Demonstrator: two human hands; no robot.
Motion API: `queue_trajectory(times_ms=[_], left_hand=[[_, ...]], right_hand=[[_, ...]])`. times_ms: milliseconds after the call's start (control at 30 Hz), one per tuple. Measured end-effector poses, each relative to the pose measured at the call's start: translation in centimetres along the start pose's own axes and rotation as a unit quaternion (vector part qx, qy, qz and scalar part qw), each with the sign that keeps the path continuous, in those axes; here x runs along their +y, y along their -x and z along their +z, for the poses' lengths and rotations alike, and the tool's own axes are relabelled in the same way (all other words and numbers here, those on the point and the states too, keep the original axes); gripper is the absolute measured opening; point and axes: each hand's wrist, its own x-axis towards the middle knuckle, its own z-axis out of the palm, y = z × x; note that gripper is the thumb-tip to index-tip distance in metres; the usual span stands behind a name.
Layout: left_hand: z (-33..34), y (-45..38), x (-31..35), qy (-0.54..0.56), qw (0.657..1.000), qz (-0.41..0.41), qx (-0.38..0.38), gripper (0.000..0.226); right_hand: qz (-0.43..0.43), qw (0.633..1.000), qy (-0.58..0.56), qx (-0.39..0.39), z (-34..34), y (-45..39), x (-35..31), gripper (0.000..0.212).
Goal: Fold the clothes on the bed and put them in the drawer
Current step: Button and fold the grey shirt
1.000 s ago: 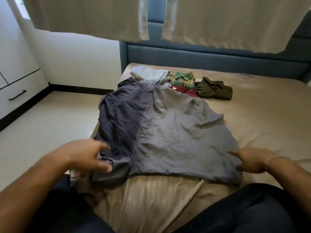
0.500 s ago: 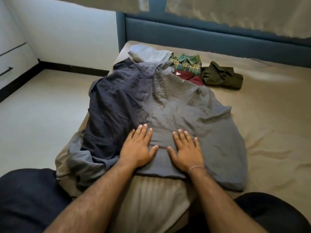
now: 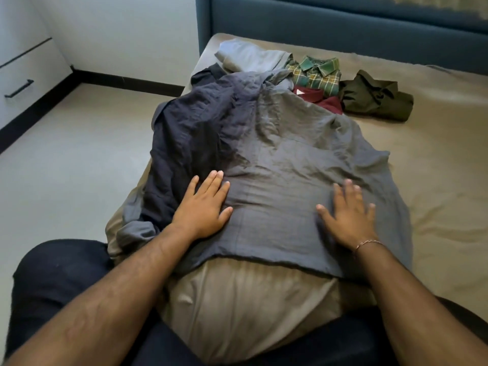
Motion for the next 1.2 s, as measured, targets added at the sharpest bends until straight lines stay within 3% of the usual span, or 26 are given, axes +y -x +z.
queue_trajectory(times_ms=[100,167,200,433,600,733,800,867,1000,1067,1200], left_hand=[[-1.7,2.0,1.0,0.051,0.984,0.167,0.024,0.082],[-2.1,4.8,2.5,0.033,0.965,0.260,0.002,0.082],[-1.9,6.1,3.2,-0.001,0.963,0.269,-0.024,0.084],[-3.3,7.7,-0.8,-0.105,0.989,0.013,-0.105,0.089],[-4.5,8.5,-3.6,-0.142,0.982,-0.024,-0.123,0.091],[-5.7,9.2,-6.9,-0.118,0.982,-0.012,-0.145,0.094],[-6.0,9.3,-8.7,-0.066,0.984,0.009,-0.167,0.095],[-6.4,9.0,-10.3,0.031,0.984,0.023,-0.176,0.086],[-8.6,7.9,-11.5,0.198,0.974,-0.018,-0.105,0.045],[-9.9,7.0,-11.2,0.240,0.967,-0.002,-0.080,0.023],[-12.5,5.3,-11.0,0.294,0.954,-0.009,-0.063,0.026]], right_hand=[[-0.259,0.955,0.027,-0.143,0.1,3.2,-5.5,0.098],[-0.337,0.913,0.136,-0.184,2.2,5.9,-7.9,0.104],[-0.335,0.908,0.173,-0.181,3.2,6.9,-8.5,0.103],[-0.218,0.942,0.181,-0.178,3.0,7.6,-9.2,0.068],[-0.142,0.955,0.184,-0.183,2.0,6.0,-5.7,0.073],[-0.067,0.958,0.172,-0.221,0.1,3.7,-0.8,0.094],[-0.038,0.956,0.182,-0.226,-0.9,3.2,2.1,0.097],[0.008,0.962,0.163,-0.219,-2.6,3.3,5.1,0.080],[0.047,0.982,0.103,-0.153,-6.0,3.8,7.9,0.035],[0.048,0.985,0.093,-0.134,-6.8,3.7,8.7,0.028],[0.069,0.996,-0.057,0.001,-7.8,3.2,10.9,0.019]])
